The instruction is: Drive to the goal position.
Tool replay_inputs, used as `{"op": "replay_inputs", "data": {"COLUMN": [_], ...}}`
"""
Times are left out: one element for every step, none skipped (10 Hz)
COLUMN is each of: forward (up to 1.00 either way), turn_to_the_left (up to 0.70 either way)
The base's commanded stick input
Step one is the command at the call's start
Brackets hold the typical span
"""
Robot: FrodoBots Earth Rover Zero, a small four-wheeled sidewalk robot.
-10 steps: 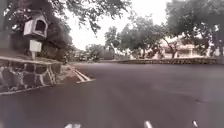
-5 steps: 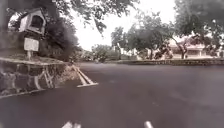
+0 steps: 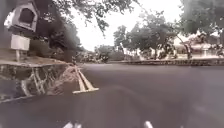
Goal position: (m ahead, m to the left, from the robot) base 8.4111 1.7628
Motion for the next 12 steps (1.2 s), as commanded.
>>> {"op": "replay_inputs", "data": {"forward": [0.85,0.85,0.85,0.85,0.85,0.85,0.85,0.85,0.85,0.85,0.85,0.85], "turn_to_the_left": [0.10,0.17,0.00,0.00,0.00,0.00,0.00,0.00,0.00,0.00,0.00,0.00]}}
